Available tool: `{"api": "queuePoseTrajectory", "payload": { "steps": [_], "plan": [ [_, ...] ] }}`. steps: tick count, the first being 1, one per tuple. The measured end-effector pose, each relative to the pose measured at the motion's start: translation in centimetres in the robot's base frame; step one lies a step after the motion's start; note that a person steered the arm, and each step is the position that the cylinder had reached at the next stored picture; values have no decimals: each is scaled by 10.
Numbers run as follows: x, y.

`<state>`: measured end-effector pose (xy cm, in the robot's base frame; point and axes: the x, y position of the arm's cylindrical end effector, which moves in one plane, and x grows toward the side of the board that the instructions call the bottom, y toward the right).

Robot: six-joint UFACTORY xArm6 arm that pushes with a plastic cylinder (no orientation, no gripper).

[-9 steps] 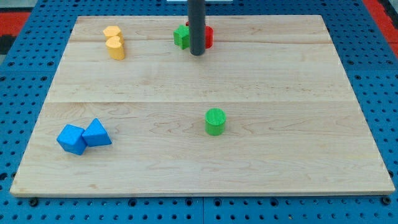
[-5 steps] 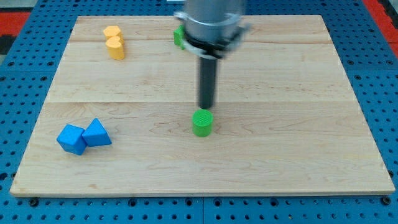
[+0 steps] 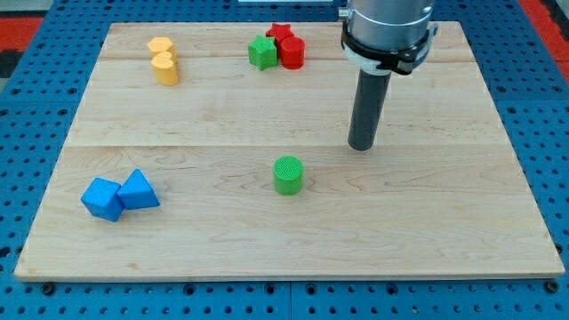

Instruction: Push the green circle into green star

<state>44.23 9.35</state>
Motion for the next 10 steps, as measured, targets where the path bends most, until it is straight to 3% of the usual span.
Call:
{"api": "queuePoseTrajectory", "payload": {
  "steps": [2,3,4,6,8,10],
  "plan": [
    [30,-17],
    [62,-51],
    [61,-127],
    [73,-171],
    [-10,-190],
    [-32,-172]
  ]
}}
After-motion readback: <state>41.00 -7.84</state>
